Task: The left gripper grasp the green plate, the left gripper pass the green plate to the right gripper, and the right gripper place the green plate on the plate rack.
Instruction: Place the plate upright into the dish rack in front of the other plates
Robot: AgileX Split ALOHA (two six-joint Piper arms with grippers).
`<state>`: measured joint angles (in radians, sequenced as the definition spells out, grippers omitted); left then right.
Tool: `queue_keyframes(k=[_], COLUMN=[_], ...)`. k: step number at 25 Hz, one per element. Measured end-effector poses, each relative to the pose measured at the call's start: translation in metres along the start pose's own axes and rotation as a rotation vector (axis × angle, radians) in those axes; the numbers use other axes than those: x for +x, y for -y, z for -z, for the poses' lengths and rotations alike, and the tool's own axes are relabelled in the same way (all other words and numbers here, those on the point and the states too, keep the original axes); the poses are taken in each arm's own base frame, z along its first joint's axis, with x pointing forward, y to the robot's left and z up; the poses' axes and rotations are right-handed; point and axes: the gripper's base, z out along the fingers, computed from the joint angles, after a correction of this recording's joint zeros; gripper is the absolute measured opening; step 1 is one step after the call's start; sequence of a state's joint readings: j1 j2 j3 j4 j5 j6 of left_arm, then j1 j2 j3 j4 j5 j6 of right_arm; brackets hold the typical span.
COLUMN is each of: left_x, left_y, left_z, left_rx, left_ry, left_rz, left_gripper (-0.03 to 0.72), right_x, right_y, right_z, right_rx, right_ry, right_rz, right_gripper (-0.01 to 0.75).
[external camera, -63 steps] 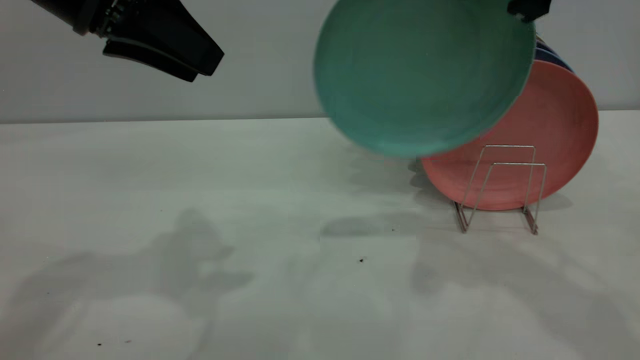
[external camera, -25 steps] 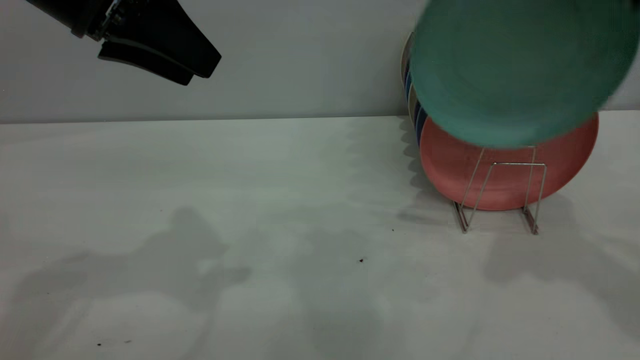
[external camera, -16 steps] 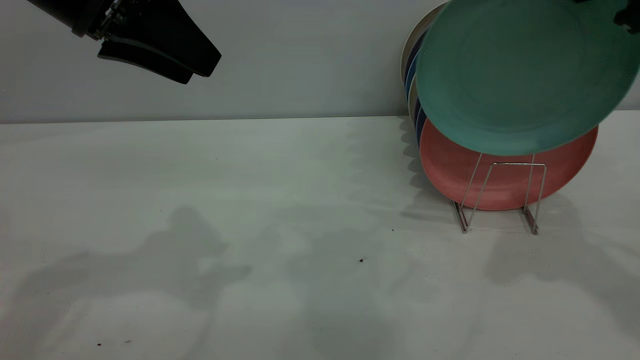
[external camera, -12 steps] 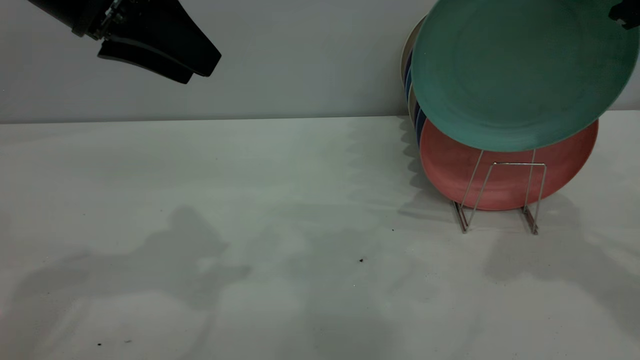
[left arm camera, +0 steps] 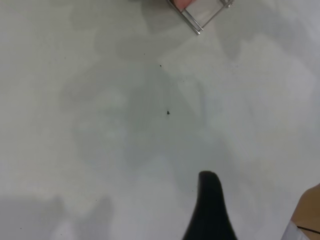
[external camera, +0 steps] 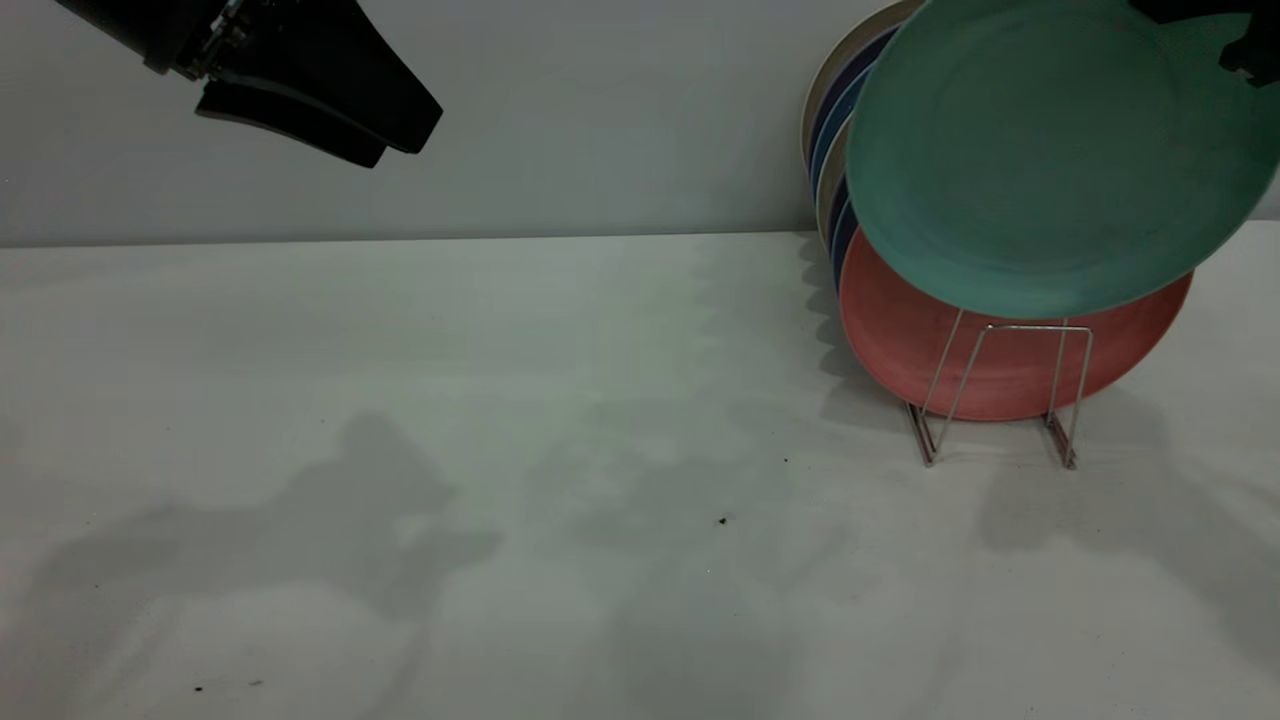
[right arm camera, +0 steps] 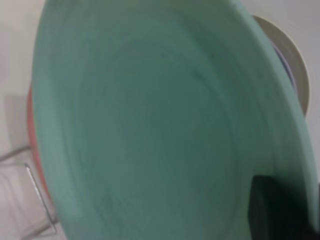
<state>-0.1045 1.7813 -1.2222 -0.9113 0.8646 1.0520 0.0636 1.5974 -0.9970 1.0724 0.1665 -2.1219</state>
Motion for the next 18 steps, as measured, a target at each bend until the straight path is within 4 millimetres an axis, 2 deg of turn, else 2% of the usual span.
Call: queue_keyframes(k=[13, 18], left_x=[0.000, 0.000], left_y=[0.000, 0.000], left_z=[0.000, 0.000], left_rx=[0.000, 0.000], left_ry=[0.000, 0.000], left_rz=[0.000, 0.000], left_gripper=[0.589, 0.589], right_x=[0.002, 0.007], right_y=[-0.001, -0.007], right_z=[-0.002, -0.011], right_rx=[-0.003, -0.033], right_ry=[-0.011, -0.027], right_rz=[0.030, 0.026], right_gripper=[0.054, 0.055])
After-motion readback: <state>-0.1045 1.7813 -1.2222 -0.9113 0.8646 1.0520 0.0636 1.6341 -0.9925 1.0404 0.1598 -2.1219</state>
